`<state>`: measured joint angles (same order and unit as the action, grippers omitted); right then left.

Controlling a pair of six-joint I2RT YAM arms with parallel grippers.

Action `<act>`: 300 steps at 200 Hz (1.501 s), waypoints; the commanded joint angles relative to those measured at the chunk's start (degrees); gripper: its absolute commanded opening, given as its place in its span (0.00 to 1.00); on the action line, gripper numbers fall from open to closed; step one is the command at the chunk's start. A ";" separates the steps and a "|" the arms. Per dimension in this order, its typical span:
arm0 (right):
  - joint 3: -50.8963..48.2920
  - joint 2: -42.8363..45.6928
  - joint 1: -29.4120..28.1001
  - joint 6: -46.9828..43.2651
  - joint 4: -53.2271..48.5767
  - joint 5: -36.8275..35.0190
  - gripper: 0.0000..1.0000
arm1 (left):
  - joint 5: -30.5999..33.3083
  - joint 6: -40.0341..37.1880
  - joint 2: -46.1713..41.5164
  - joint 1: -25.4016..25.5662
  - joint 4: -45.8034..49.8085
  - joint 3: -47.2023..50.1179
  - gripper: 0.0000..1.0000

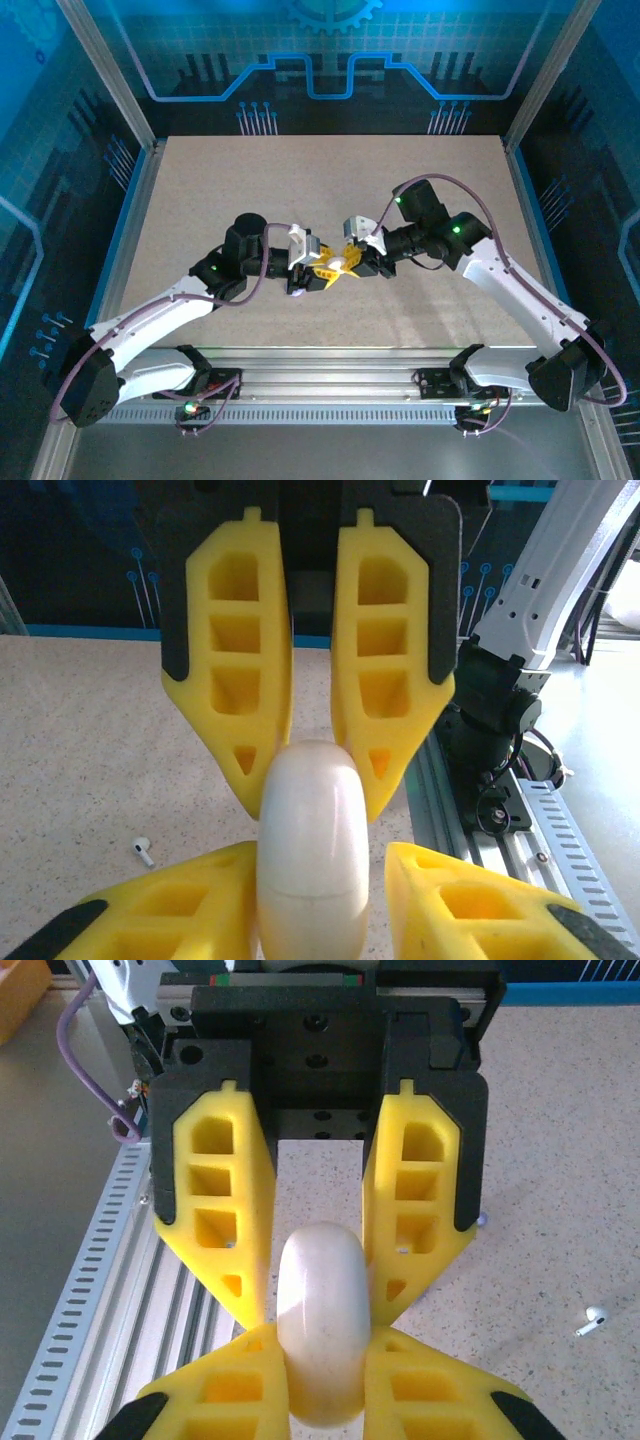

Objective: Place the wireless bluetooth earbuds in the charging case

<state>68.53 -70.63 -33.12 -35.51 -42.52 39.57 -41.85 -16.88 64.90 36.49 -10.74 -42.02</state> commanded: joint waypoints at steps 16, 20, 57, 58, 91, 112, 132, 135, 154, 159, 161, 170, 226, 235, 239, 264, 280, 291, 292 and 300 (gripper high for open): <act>2.30 0.02 -1.33 -1.38 -1.60 -1.33 0.15 | -1.04 -2.18 0.16 0.34 2.74 -2.03 0.29; 2.38 -0.02 -1.37 -1.35 -1.60 -1.40 0.15 | -1.01 -2.23 0.05 0.34 2.79 -2.01 0.28; 2.44 0.24 -1.41 -1.28 -1.13 -1.78 0.15 | -0.99 -3.59 -0.04 0.34 5.32 -2.31 0.33; 2.46 0.23 -1.41 -1.30 -1.10 -1.78 0.15 | -0.97 -3.59 -0.04 0.34 5.31 -2.29 0.33; 2.48 0.50 -1.41 -1.31 -1.16 -1.94 0.15 | -0.67 -3.60 0.03 0.31 5.65 -2.28 0.33; 2.40 0.66 -1.37 -1.15 -1.16 -1.97 0.15 | -0.68 -3.52 0.13 0.35 5.58 -2.36 0.32; 2.31 0.62 -1.42 -0.98 -1.07 -1.71 0.16 | -0.84 -3.36 0.22 0.39 5.36 -2.45 0.23; 2.31 0.66 -1.39 -0.98 -0.99 -1.69 0.16 | -0.85 -3.37 0.30 0.30 5.38 -2.52 0.22; 2.22 0.63 -1.50 -0.88 -0.85 -1.69 0.16 | -0.90 -3.35 0.27 0.41 5.43 -2.68 0.18; 2.22 0.61 -1.47 -0.64 -0.73 -1.70 0.17 | -0.81 -3.33 0.24 0.36 5.47 -2.69 0.17; 2.22 0.66 -1.50 -0.53 -0.66 -1.71 0.18 | -0.86 -3.26 0.23 0.41 5.47 -2.69 0.17; 2.09 0.80 -1.50 -0.04 -0.27 -1.90 0.28 | -0.79 -3.24 0.09 0.42 5.46 -2.71 0.16; 1.29 1.02 -1.77 1.76 3.07 -2.21 0.47 | -0.50 -2.37 -0.04 0.42 3.84 -2.37 0.16; 1.43 0.85 -1.77 1.59 2.76 -2.34 0.47 | -0.52 -2.08 0.04 0.41 3.25 -2.36 0.16; 1.43 0.80 -1.76 1.50 2.63 -2.39 0.47 | -0.52 -2.02 0.05 0.42 3.06 -2.30 0.16; 1.26 0.84 -1.86 1.49 2.62 -2.87 0.46 | -0.68 -1.77 0.21 0.46 2.92 -2.38 0.16; 1.08 0.87 -1.93 1.48 2.62 -3.79 0.44 | -0.76 -1.77 -0.03 0.51 3.18 -2.39 0.16; 0.99 0.94 -1.86 1.63 2.77 -5.13 0.43 | -0.76 -1.92 -0.19 0.51 3.44 -2.36 0.16; 0.99 0.94 -1.90 1.65 2.78 -5.26 0.43 | -0.77 -1.92 -0.25 0.51 3.44 -2.36 0.16; 0.84 1.17 -1.94 1.76 3.09 -6.44 0.42 | -0.74 -2.08 -0.34 0.51 3.53 -2.28 0.16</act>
<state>69.12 -70.26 -34.28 -34.48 -40.42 36.40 -41.19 -19.44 64.88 36.51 -6.28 -43.05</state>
